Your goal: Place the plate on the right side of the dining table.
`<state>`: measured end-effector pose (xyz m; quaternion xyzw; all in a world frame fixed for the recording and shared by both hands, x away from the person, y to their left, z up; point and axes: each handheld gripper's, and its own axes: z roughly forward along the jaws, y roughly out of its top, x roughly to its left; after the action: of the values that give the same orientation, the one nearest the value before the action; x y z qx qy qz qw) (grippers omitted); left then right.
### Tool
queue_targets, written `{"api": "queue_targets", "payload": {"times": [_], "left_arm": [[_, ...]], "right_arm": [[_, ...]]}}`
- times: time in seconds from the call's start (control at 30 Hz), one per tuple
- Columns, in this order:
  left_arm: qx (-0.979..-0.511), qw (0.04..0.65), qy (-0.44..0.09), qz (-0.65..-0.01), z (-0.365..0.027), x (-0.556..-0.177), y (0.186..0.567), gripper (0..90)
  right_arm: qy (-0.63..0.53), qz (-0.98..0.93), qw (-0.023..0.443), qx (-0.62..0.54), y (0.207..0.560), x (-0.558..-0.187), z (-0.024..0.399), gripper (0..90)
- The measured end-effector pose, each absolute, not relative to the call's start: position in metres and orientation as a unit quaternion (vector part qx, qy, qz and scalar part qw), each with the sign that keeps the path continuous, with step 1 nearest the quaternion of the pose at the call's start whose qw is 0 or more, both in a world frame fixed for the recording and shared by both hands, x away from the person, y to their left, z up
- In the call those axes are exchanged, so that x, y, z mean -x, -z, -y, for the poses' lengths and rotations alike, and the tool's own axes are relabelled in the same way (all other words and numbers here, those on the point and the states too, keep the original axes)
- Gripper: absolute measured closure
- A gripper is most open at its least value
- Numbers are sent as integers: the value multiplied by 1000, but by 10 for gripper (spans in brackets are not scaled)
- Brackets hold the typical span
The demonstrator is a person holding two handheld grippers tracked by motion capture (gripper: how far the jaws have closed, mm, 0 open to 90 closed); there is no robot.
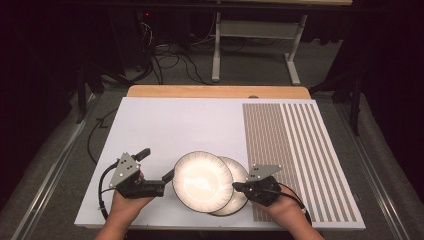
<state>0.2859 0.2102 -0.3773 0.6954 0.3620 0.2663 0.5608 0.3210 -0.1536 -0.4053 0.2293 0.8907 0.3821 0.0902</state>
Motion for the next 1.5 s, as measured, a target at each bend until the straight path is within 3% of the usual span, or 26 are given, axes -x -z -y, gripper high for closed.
{"api": "queue_targets", "payload": {"times": [0.47,0.87,1.27,1.5], "left_arm": [[-726,531,-233,-368,-196,-288,380,2],[-763,492,-132,-398,-176,-295,388,21],[-777,458,-33,-431,-170,-302,399,165],[-767,456,-3,-451,-171,-302,398,327]], "right_arm": [[-383,-893,87,-220,407,-320,140,900],[-380,-895,94,-212,406,-320,140,900],[-378,-896,96,-213,407,-319,140,900],[-376,-897,99,-209,406,-319,141,900]]}}
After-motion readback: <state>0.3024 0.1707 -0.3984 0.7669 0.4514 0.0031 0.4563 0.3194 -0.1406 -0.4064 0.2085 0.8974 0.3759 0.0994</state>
